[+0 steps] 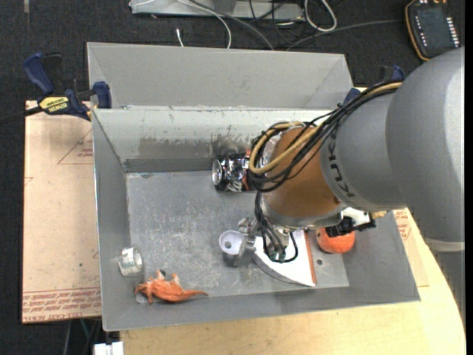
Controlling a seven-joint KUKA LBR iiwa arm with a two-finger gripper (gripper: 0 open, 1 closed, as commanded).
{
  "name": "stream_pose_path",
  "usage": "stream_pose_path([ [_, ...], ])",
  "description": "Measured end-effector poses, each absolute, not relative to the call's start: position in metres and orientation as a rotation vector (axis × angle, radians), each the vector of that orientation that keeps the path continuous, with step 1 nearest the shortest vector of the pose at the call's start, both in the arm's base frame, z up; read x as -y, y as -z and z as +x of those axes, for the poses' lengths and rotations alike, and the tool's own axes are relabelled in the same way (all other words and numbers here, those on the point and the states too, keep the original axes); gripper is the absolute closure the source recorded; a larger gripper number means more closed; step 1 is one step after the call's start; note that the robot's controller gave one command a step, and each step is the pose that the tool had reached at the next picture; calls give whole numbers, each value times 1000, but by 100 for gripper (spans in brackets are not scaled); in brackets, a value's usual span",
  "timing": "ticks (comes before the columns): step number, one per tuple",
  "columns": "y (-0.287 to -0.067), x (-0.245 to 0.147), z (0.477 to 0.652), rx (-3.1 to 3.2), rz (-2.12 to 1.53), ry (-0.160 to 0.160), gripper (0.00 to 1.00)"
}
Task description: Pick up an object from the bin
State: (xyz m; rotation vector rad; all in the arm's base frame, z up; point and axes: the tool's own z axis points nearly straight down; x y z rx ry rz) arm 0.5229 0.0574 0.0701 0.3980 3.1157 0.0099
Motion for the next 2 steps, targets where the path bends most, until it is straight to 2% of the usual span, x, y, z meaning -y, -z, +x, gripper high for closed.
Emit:
stream_pose_path([
  [1, -79, -57, 522, -3120, 399, -9, 100],
  [2, -108, -57, 520, -3124, 397, -7, 100],
])
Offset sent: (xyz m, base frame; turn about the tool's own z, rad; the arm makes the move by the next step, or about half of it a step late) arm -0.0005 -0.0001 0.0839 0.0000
